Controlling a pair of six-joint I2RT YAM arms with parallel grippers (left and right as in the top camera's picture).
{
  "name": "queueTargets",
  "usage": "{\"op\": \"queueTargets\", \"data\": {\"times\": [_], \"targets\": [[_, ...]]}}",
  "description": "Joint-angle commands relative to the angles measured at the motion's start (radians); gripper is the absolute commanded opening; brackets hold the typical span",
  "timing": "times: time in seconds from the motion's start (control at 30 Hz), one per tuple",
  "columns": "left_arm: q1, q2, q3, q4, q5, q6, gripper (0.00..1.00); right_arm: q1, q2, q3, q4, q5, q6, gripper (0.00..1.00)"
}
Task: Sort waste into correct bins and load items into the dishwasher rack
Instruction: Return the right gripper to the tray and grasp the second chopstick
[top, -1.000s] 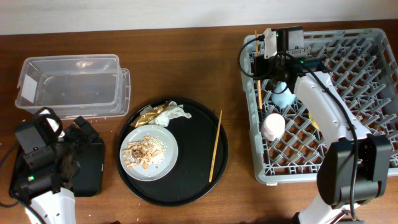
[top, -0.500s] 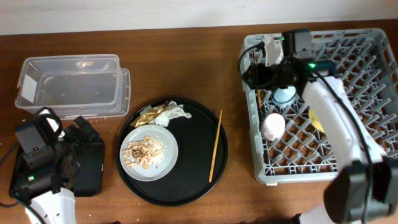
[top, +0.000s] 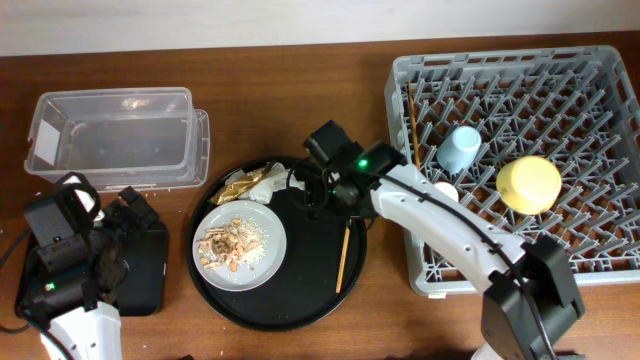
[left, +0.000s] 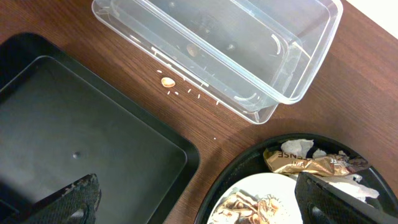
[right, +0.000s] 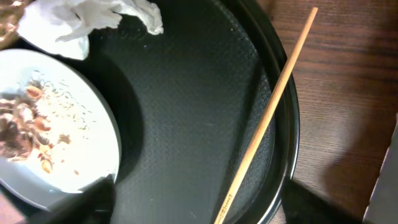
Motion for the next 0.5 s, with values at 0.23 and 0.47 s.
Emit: {"op": "queueTargets", "data": {"times": [0.23, 0.47], "targets": [[0.004, -0.001, 0.014, 0.002, -0.004, -0.006, 0.99, 0.006, 0.073, -0.129, 0.047, 0.087, 0.277, 0.62], [0.004, -0.001, 0.014, 0.002, -0.004, -0.006, 0.99, 0.024, 0.076, -0.206, 0.163, 0.087, 0.278, 0.49]]}}
